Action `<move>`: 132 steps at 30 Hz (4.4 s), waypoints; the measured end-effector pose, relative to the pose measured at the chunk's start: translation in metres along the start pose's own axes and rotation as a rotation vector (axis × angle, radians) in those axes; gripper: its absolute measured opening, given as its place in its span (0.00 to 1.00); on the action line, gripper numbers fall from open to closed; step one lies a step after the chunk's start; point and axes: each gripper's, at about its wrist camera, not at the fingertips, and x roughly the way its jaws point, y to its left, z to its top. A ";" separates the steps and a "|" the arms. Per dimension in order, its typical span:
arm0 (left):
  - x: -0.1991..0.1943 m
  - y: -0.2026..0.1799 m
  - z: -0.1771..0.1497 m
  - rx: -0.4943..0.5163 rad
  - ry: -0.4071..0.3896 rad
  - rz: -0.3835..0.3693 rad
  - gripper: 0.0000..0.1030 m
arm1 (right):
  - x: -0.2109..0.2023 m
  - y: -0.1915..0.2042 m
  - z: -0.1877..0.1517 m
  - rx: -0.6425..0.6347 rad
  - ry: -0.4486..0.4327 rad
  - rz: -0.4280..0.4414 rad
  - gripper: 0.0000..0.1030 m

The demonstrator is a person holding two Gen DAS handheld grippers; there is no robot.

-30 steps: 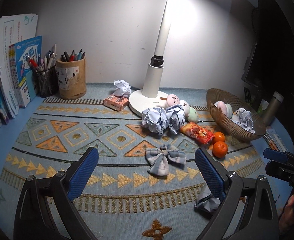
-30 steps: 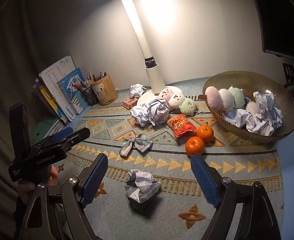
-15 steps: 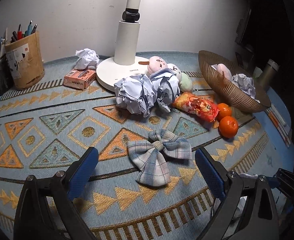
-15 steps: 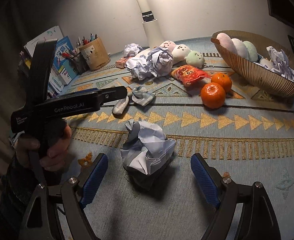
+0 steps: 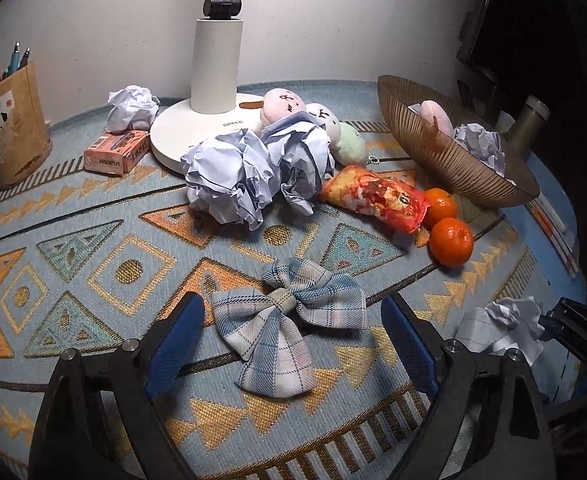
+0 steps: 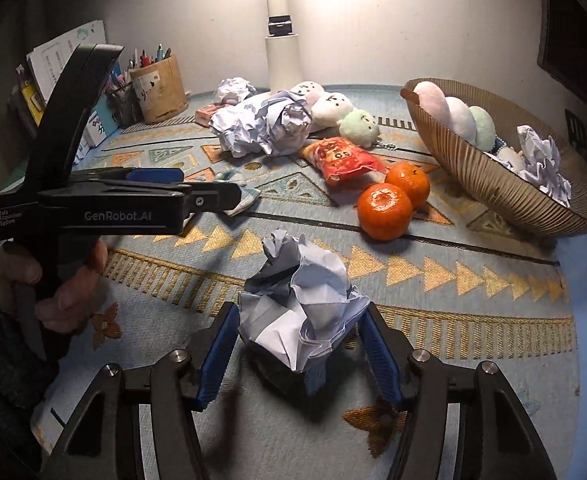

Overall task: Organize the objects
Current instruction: 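Move right tool to a paper ball while left tool approaches the plaid bow, then close left tool on the plaid bow while right tool grasps the paper ball, then carry the plaid bow and paper ball over the bowl with both tools, then open both tools to drop the bow and paper ball into the bowl, then move both tools to the paper balls beside the lamp base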

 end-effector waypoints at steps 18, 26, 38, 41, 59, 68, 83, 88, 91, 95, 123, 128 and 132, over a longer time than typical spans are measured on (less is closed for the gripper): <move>-0.048 -0.028 -0.066 -0.229 0.011 0.048 0.46 | -0.028 -0.050 0.000 0.087 -0.030 0.091 0.68; -0.046 -0.032 -0.058 -0.095 -0.012 0.079 0.98 | -0.023 -0.042 -0.002 0.126 -0.006 0.144 0.89; -0.029 -0.058 -0.055 0.014 0.003 0.105 0.28 | 0.004 -0.035 0.007 0.091 0.023 0.106 0.55; -0.032 -0.058 -0.053 -0.010 -0.011 0.099 0.26 | -0.006 -0.038 0.009 0.092 -0.008 0.117 0.51; -0.029 -0.160 0.100 0.080 -0.255 -0.062 0.26 | -0.100 -0.183 0.096 0.299 -0.311 -0.130 0.53; 0.033 -0.184 0.120 0.079 -0.205 -0.085 0.36 | -0.059 -0.245 0.112 0.401 -0.239 -0.193 0.75; 0.023 -0.168 0.101 0.048 -0.178 -0.127 0.42 | -0.058 -0.232 0.096 0.385 -0.231 -0.162 0.78; -0.015 -0.139 0.088 -0.019 -0.217 -0.118 0.56 | -0.072 -0.206 0.101 0.355 -0.252 -0.121 0.78; -0.049 -0.103 0.073 -0.100 -0.296 -0.075 0.92 | -0.083 -0.183 0.106 0.321 -0.275 -0.082 0.80; -0.085 -0.054 0.057 -0.176 -0.337 0.052 0.92 | -0.090 -0.146 0.113 0.242 -0.300 -0.037 0.81; -0.027 0.058 0.033 -0.150 -0.170 0.063 0.91 | 0.051 -0.012 0.145 0.057 -0.134 0.140 0.79; -0.001 0.058 0.052 -0.122 -0.130 0.008 0.88 | 0.071 -0.006 0.163 0.061 -0.082 0.159 0.79; 0.017 0.057 0.056 -0.130 -0.099 -0.009 0.78 | 0.086 -0.004 0.169 0.063 -0.043 0.154 0.73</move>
